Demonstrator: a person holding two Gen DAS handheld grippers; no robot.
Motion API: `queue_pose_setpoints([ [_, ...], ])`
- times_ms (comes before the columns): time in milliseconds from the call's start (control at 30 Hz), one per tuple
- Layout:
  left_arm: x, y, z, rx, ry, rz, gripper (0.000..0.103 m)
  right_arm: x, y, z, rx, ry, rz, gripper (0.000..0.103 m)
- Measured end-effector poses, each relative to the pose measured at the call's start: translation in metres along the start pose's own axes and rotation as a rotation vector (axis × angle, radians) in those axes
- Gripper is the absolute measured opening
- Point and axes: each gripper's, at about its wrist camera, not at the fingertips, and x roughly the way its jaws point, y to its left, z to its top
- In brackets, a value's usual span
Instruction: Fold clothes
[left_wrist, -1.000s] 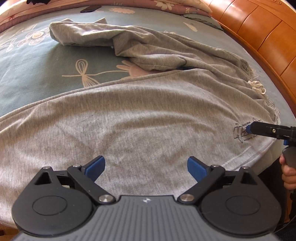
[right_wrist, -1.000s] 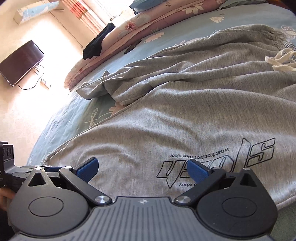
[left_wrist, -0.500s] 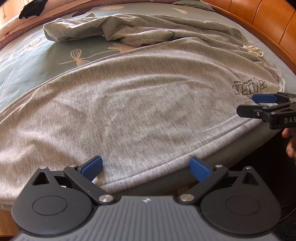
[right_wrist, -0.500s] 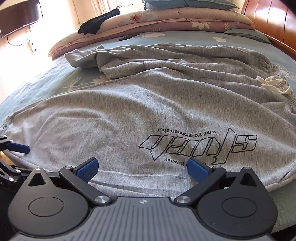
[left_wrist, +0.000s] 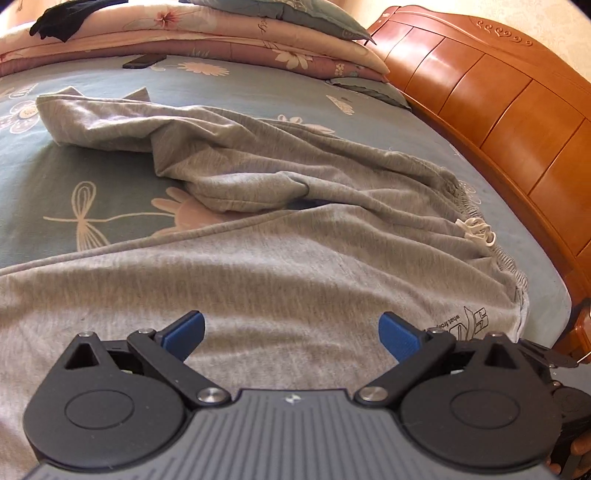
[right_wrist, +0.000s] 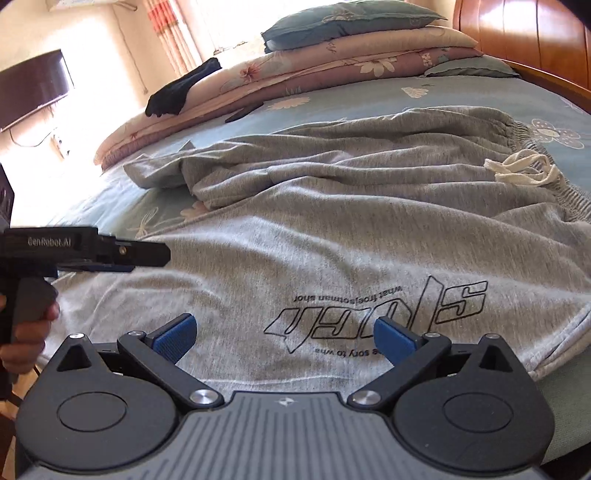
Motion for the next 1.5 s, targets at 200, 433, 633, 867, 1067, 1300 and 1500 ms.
queue_pose_setpoints([
  [200, 0.015, -0.016, -0.042, 0.043, 0.010, 0.025, 0.101, 0.000, -0.038, -0.001, 0.121, 0.018, 0.005, 0.103],
  [433, 0.000, -0.021, -0.051, 0.025, 0.041, 0.068, 0.102, 0.005, -0.044, 0.029, 0.137, 0.001, 0.105, 0.103],
  [633, 0.011, -0.023, -0.045, 0.040, 0.062, 0.069, 0.102, 0.035, -0.033, 0.103, 0.125, 0.016, 0.264, 0.103],
  [867, 0.005, -0.020, -0.054, 0.055, 0.076, 0.040, 0.102, 0.131, -0.024, 0.129, 0.216, 0.251, 0.325, 0.103],
  [1067, -0.001, -0.010, -0.056, 0.036, 0.052, -0.020, 0.102, 0.165, -0.016, 0.146, 0.209, 0.206, 0.231, 0.103],
  [1300, -0.006, -0.008, -0.057, 0.024, 0.045, -0.038, 0.102, 0.146, -0.003, 0.157, 0.166, 0.233, 0.204, 0.103],
  [1500, -0.006, -0.006, -0.059, 0.022, 0.037, -0.043, 0.102, 0.126, 0.015, 0.119, 0.156, 0.373, 0.325, 0.103],
])
